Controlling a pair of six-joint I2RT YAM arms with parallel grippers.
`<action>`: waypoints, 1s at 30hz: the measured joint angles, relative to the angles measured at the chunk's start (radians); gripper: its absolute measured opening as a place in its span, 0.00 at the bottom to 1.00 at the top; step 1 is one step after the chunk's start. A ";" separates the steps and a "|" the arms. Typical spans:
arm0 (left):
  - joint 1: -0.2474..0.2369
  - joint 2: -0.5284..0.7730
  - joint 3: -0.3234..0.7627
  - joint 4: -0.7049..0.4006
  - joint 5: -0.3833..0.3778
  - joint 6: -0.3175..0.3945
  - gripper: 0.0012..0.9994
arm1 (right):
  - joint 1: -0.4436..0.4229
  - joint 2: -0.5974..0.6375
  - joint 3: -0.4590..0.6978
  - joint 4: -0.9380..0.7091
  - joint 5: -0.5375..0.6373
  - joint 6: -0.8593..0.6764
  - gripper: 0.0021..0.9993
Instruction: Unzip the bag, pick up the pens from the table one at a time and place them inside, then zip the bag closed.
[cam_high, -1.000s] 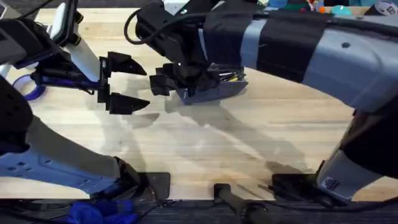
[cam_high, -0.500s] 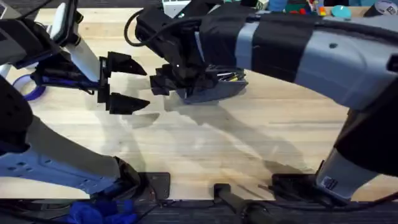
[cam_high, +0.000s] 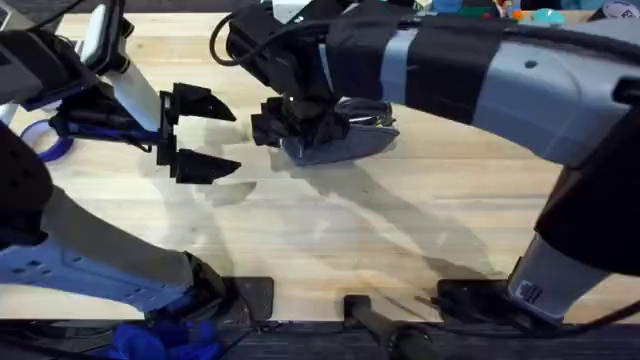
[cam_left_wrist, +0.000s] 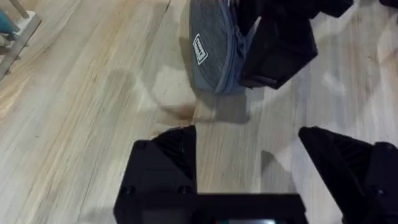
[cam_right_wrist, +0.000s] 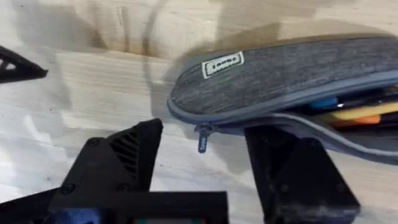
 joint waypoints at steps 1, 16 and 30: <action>0.000 0.000 0.000 0.000 0.000 0.000 0.99 | -0.001 0.000 0.000 0.000 0.000 0.000 0.78; 0.000 0.000 0.000 0.000 0.000 0.000 0.99 | -0.004 0.000 0.000 -0.003 0.011 0.000 0.43; 0.000 0.000 0.000 0.000 0.000 0.000 0.99 | -0.005 0.015 0.000 0.003 0.014 -0.001 0.05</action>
